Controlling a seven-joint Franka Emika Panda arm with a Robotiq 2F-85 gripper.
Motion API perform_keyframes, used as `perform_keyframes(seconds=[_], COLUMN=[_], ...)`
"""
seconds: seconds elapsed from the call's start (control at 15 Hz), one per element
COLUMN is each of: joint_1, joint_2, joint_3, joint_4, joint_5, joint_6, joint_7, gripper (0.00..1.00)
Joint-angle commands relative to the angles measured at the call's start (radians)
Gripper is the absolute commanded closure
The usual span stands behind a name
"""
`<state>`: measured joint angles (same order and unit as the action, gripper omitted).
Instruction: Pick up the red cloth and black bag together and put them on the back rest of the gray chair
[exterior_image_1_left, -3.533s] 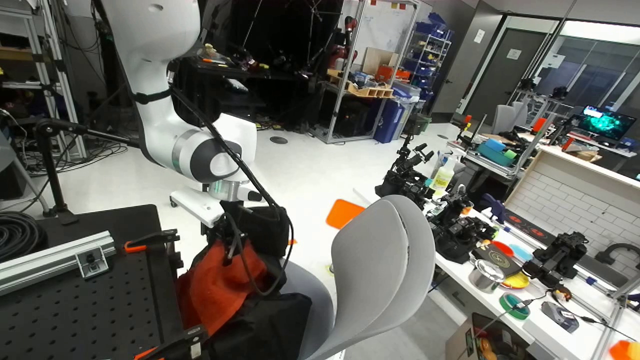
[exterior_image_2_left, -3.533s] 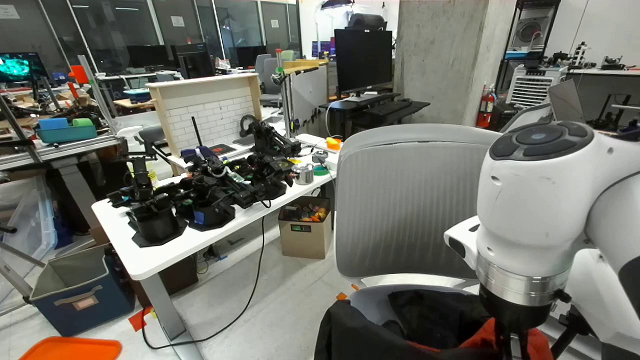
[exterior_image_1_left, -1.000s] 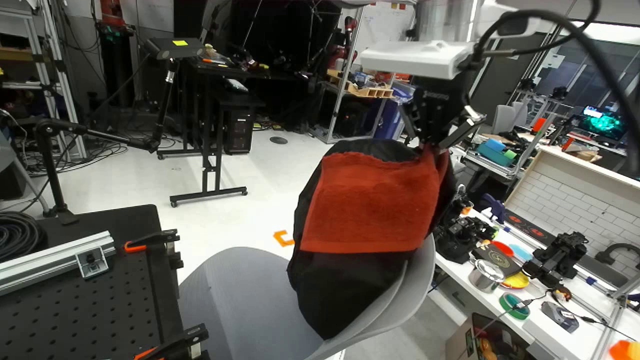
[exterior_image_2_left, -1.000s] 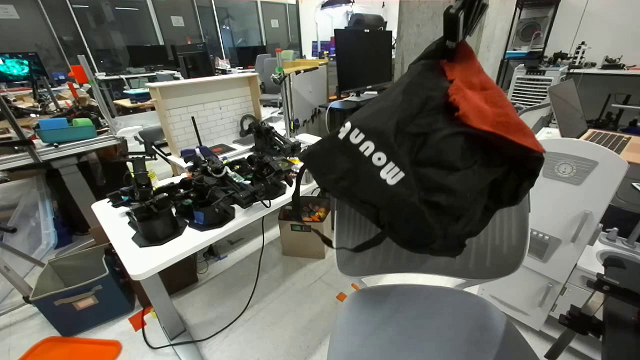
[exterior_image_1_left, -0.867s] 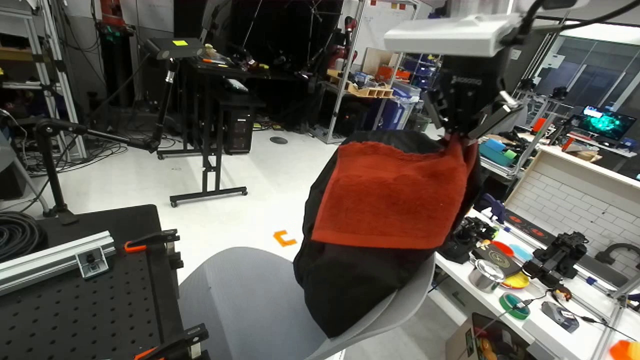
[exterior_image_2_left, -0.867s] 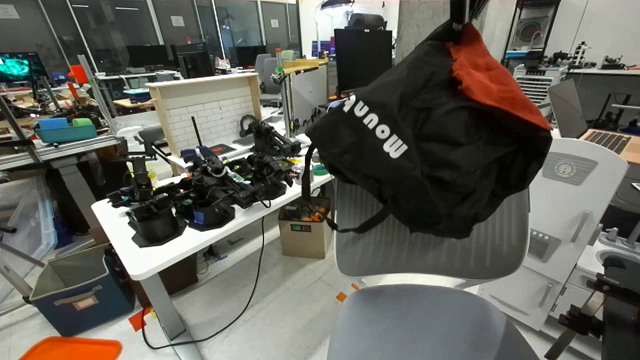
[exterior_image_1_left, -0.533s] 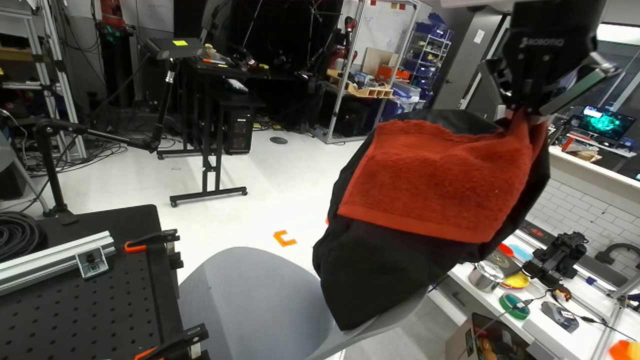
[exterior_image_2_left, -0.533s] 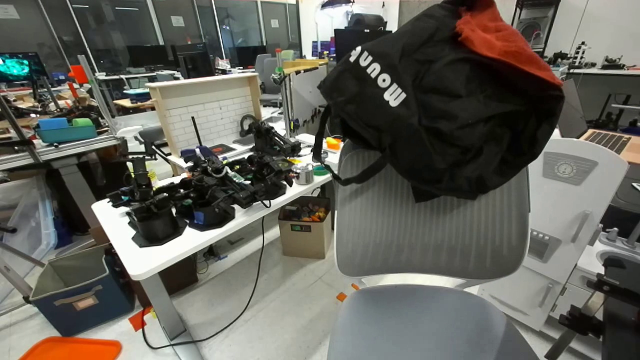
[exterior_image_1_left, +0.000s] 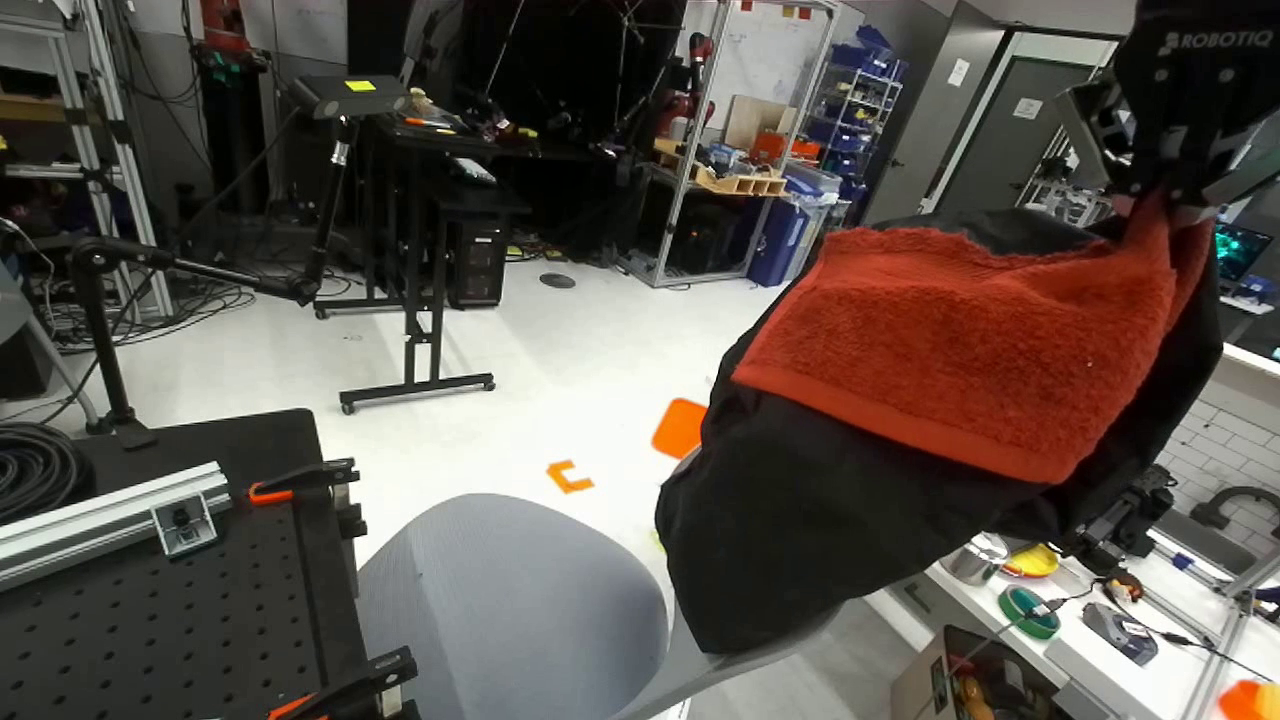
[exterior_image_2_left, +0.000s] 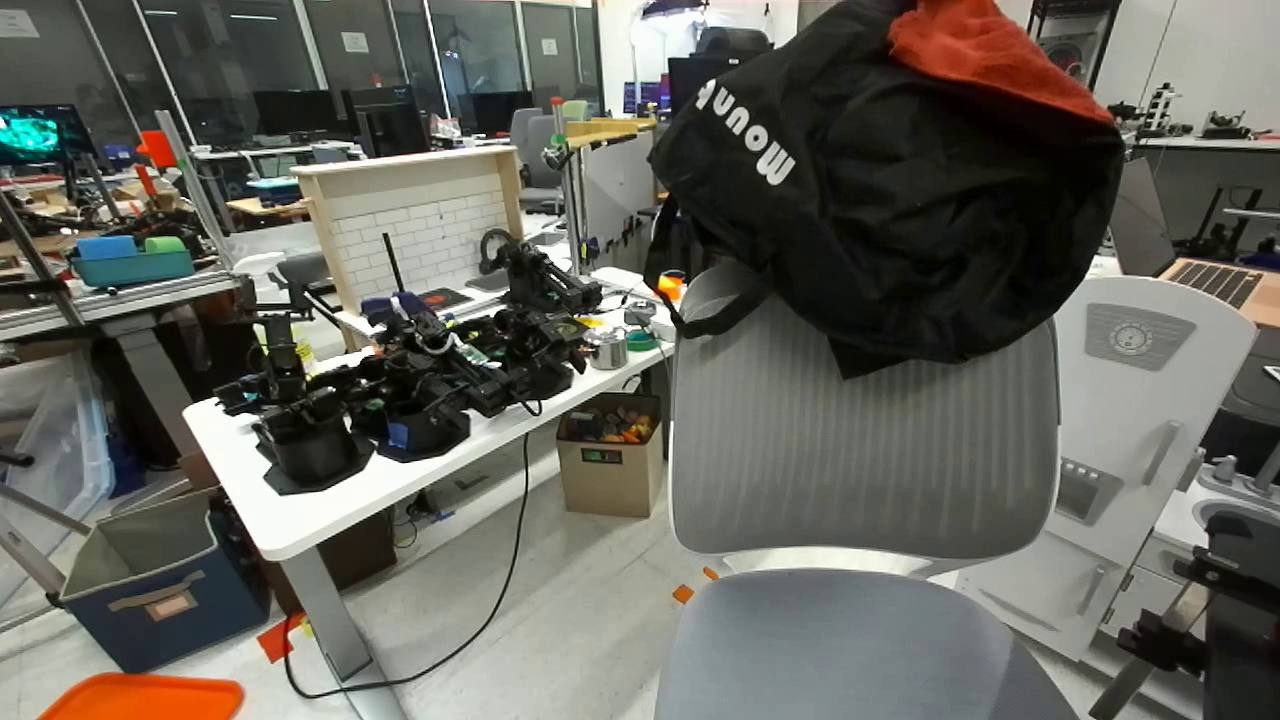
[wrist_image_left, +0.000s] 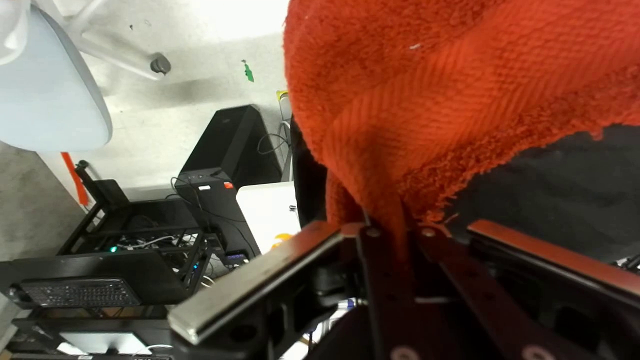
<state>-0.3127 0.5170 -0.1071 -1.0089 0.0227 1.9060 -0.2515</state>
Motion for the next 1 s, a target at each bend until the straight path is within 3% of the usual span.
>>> perform_keyframes(seconds=[0.0,0.2,0.93], joint_1=[-0.02,-0.014,0.138], joint_2=[0.061,0.097,0.377], joint_3=[0.005,0.01,0.021], joint_4=[0.157,0.218,0.183], joint_5=[0.026,0.02,-0.01], joint_6=[-0.054,-0.074,-0.011], joint_7=[0.0,0.005,0.028], gripper=[0.99,0.99,0.99])
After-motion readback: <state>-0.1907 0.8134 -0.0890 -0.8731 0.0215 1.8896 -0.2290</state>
